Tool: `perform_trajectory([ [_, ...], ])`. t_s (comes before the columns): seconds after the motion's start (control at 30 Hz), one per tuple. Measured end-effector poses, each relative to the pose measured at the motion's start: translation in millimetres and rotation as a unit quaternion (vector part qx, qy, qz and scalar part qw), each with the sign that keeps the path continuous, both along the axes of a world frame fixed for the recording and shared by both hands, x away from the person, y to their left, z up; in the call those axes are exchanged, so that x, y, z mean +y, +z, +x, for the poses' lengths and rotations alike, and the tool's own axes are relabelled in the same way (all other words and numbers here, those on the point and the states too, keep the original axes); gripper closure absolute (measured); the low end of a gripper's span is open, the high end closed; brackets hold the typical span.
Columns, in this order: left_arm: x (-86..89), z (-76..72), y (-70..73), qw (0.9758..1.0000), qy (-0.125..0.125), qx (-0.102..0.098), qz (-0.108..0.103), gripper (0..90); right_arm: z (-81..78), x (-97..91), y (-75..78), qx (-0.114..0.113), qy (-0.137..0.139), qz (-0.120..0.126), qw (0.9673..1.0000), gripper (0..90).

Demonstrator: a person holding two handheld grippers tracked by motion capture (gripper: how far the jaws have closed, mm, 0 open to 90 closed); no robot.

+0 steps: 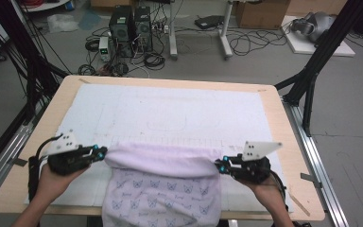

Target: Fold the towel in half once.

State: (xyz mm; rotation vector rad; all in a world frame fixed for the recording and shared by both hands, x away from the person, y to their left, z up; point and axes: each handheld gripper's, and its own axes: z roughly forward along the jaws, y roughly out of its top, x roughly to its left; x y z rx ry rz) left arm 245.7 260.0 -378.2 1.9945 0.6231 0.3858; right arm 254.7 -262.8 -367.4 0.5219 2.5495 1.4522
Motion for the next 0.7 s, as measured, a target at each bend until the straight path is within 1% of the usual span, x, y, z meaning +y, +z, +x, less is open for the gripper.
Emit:
perform_trajectory([
  [0.03,0.4,-7.5,-2.8,1.0,-0.005,0.001,0.002,83.0,-9.4,-2.5,-3.1,0.008,0.011,0.01,0.9999,80.0],
  [0.07,0.6,-12.7,-5.6,0.9999,-0.008,0.004,0.008,77.6,-14.5,-4.1,-5.9,0.019,0.02,0.019,0.9994,75.1],
  [0.1,0.3,-15.2,-8.3,0.9998,-0.013,0.011,0.01,71.9,-17.5,-5.6,-8.2,0.025,0.027,0.024,0.999,73.1],
  [0.17,-1.2,-14.3,-12.4,0.9995,-0.016,0.018,0.018,65.2,-18.8,-8.0,-11.2,0.023,0.024,0.018,0.9993,70.9],
  [0.2,-2.3,-11.9,-13.8,0.9994,-0.016,0.021,0.021,63.8,-16.8,-8.8,-12.3,0.029,0.019,0.019,0.9992,70.1],
  [0.23,-3.6,-8.5,-14.8,0.9994,-0.014,0.023,0.02,62.6,-13.0,-9.6,-13.4,0.03,0.018,0.02,0.9992,68.6],
  [0.27,-5.2,-4.5,-15.4,0.9995,-0.01,0.024,0.019,61.7,-9.3,-9.1,-14.1,0.032,0.01,0.017,0.9993,67.1],
  [0.3,-6.3,0.8,-15.8,0.9995,-0.011,0.025,0.018,61.5,-4.4,-8.3,-15.0,0.033,0.004,0.01,0.9994,66.5],
  [0.37,-9.2,12.6,-17.0,0.9995,-0.002,0.026,0.018,61.2,7.5,-5.0,-17.7,0.033,-0.006,-0.001,0.9994,63.7],
  [0.4,-11.0,20.8,-18.4,0.9995,0.004,0.03,0.014,61.2,14.9,-3.4,-19.6,0.035,-0.009,-0.002,0.9994,63.0],
  [0.43,-12.6,27.7,-19.6,0.9993,0.006,0.031,0.018,61.2,24.3,-1.6,-22.1,0.039,-0.012,-0.004,0.9992,61.2],
  [0.47,-14.4,32.5,-20.9,0.9992,0.011,0.031,0.021,61.2,32.0,-0.7,-24.2,0.04,-0.021,-0.012,0.9989,60.6],
  [0.5,-16.7,38.8,-22.8,0.9991,0.015,0.034,0.021,61.2,38.1,-0.2,-26.2,0.041,-0.028,-0.014,0.9987,60.5],
  [0.53,-18.9,45.1,-24.6,0.999,0.017,0.036,0.02,61.2,45.3,0.2,-29.0,0.047,-0.036,-0.012,0.9982,59.3],
  [0.57,-21.3,50.8,-26.4,0.9989,0.019,0.034,0.026,60.8,52.3,0.7,-31.6,0.049,-0.045,-0.018,0.9976,57.5],
  [0.6,-23.5,56.7,-28.6,0.9987,0.027,0.034,0.026,57.7,58.7,1.4,-34.0,0.05,-0.053,-0.029,0.9969,56.4],
  [0.63,-24.8,63.0,-31.1,0.9987,0.03,0.036,0.022,55.3,63.8,1.9,-36.3,0.05,-0.062,-0.035,0.9962,54.7],
  [0.67,-26.1,69.1,-33.9,0.9983,0.034,0.039,0.026,53.5,68.0,2.4,-38.8,0.046,-0.067,-0.044,0.9957,51.8],
  [0.7,-27.4,75.2,-37.1,0.9977,0.041,0.044,0.03,51.9,71.3,3.1,-41.6,0.043,-0.076,-0.058,0.9945,50.3],
])
